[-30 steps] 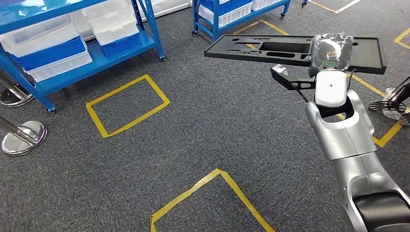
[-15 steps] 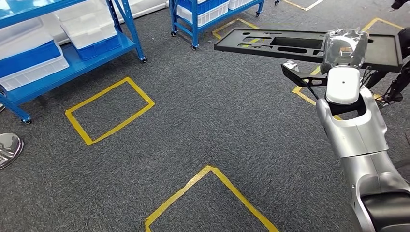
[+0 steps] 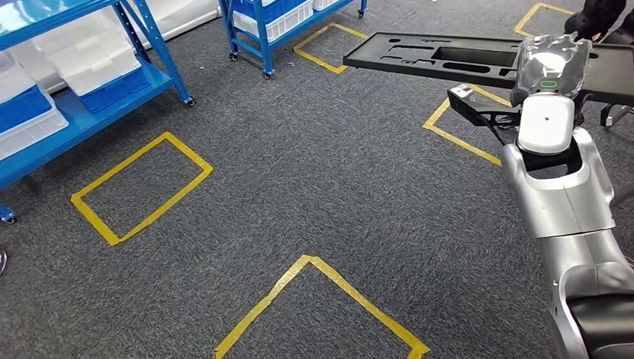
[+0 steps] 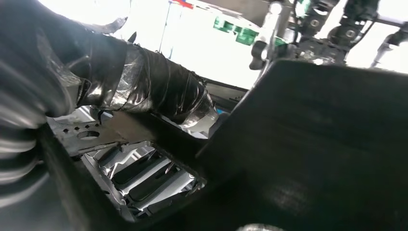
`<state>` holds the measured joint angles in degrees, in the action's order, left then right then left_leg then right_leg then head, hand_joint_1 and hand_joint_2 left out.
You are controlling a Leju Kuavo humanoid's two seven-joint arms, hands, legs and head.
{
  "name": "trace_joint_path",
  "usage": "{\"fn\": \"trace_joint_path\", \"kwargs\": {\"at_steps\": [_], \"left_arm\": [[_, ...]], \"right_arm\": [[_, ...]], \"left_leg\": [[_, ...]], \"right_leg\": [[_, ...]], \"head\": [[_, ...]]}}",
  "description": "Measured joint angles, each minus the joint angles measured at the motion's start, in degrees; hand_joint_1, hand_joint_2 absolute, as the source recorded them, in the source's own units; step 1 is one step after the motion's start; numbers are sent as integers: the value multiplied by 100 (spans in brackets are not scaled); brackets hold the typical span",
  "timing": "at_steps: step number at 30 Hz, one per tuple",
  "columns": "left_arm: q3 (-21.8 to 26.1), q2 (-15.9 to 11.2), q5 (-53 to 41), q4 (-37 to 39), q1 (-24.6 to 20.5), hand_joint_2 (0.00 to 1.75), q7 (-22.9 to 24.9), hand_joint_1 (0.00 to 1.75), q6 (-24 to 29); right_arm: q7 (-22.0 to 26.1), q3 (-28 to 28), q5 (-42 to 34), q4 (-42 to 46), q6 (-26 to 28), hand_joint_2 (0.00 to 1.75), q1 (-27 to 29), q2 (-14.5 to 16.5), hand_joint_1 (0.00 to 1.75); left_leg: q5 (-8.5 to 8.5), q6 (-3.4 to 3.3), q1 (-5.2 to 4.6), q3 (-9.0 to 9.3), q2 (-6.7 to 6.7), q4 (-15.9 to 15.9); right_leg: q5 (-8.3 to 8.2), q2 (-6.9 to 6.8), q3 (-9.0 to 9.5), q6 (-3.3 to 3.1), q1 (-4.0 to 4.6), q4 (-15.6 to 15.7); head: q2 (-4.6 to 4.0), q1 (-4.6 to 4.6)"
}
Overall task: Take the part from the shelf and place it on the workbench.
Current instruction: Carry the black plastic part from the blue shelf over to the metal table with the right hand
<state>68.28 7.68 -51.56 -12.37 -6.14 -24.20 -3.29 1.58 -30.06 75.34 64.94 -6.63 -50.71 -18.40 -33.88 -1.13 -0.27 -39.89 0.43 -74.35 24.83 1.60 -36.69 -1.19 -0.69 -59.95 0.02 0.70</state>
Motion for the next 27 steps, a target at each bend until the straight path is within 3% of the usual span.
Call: {"fn": "trace_joint_path", "kwargs": {"at_steps": [2, 4, 6, 8, 9, 11, 13, 14, 15, 16, 18, 20, 22, 24, 25, 27], "left_arm": [[0, -2, 0, 0, 0, 175, 1, 0, -1], [1, -13, 0, 0, -2, 175, 0, 0, 0], [3, -25, 1, 0, -12, 175, 3, 0, 1], [5, -29, 1, 0, -23, 175, 8, 0, 1], [5, -30, 2, 0, -23, 175, 9, 0, 1], [13, -30, 5, 0, -15, 175, 9, 0, -1], [28, -30, 19, 0, -4, 175, 10, 0, -3], [40, -30, 30, 0, -1, 175, 11, 0, -5], [52, -31, 39, 0, 0, 175, 12, 0, -9], [67, -32, 47, 0, 1, 175, 13, 0, -13], [96, -36, 54, 0, 3, 175, 13, 0, -22], [126, -43, 55, 0, 2, 175, 10, 0, -28], [150, -46, 55, 0, -3, 175, 6, 0, -31], [163, -45, 55, 0, -5, 175, 3, 0, -33], [168, -45, 55, 0, -5, 175, 1, 0, -34], [179, -49, 55, 0, 1, 175, -2, 0, -34]], "right_arm": [[2, 1, 0, 0, -12, 175, -10, 0, 175], [4, 1, 1, -1, -24, 175, -28, -2, 175], [16, 1, 8, -7, -79, 175, -45, -17, 175], [70, 0, 21, -26, -187, 175, -87, -69, 175], [116, -3, 28, -42, -264, 175, -136, -114, 175], [219, -41, 42, -87, -436, 175, -288, -206, 175], [318, -130, 48, -136, -596, 175, -446, -289, 175], [365, -189, 48, -156, -658, 175, -507, -332, 175], [398, -251, 47, -172, -708, 175, -560, -374, 175], [422, -316, 43, -181, -746, 175, -617, -416, 175], [427, -453, 31, -187, -782, 175, -742, -492, 175], [389, -578, 13, -165, -792, 175, -846, -565, 175], [354, -678, -2, -130, -831, 175, -911, -635, 175], [349, -752, -10, -113, -880, 175, -985, -689, 175], [349, -780, -14, -111, -894, 175, -1028, -706, 175], [349, -827, -17, -109, -899, 175, -1093, -714, 175]], "left_leg": [[393, -61, -5, 319, -106, 672], [634, -119, -14, 640, -286, 1333], [651, -148, -36, 729, -338, 1530], [709, -177, -41, 753, -256, 1632], [753, -199, -35, 773, -215, 1699], [819, -231, -24, 788, -125, 1790], [821, -249, -29, 768, -37, 1783], [812, -249, -27, 763, 6, 1769], [797, -246, -23, 761, 48, 1752], [777, -235, -17, 761, 87, 1725], [713, -191, -20, 747, 154, 1641], [654, -134, -39, 725, 208, 1557], [630, -90, -50, 723, 261, 1533], [547, -35, -32, 697, 228, 1461], [437, -8, -20, 631, 173, 1305], [90, 27, 3, 332, 45, 646]], "right_leg": [[-2, 95, 2, 3, -1, -14], [-22, 179, -19, 35, -8, -21], [-66, 262, -56, 106, -35, -3], [-89, 291, -79, 177, -55, 19], [-35, 225, -113, 196, -51, -36], [261, 23, -322, 211, -40, -484], [584, -72, -644, 243, -41, -1195], [629, -89, -736, 264, -54, -1413], [573, -108, -731, 287, -71, -1432], [421, -142, -611, 308, -89, -1222], [113, -287, -216, 327, -93, -493], [27, -360, -10, 280, -53, -80], [45, -298, -17, 207, -33, -56], [30, -245, -8, 139, -52, -31], [18, -218, -2, 104, -63, -14], [9, -155, 2, 63, -59, -2]], "head": [[0, 0], [0, 0], [0, 0], [0, 1], [0, 5], [0, 17], [0, 24], [0, 25], [0, 25], [0, 25], [0, 27], [0, 24], [0, 21], [0, 22], [0, 22], [0, 21]]}}
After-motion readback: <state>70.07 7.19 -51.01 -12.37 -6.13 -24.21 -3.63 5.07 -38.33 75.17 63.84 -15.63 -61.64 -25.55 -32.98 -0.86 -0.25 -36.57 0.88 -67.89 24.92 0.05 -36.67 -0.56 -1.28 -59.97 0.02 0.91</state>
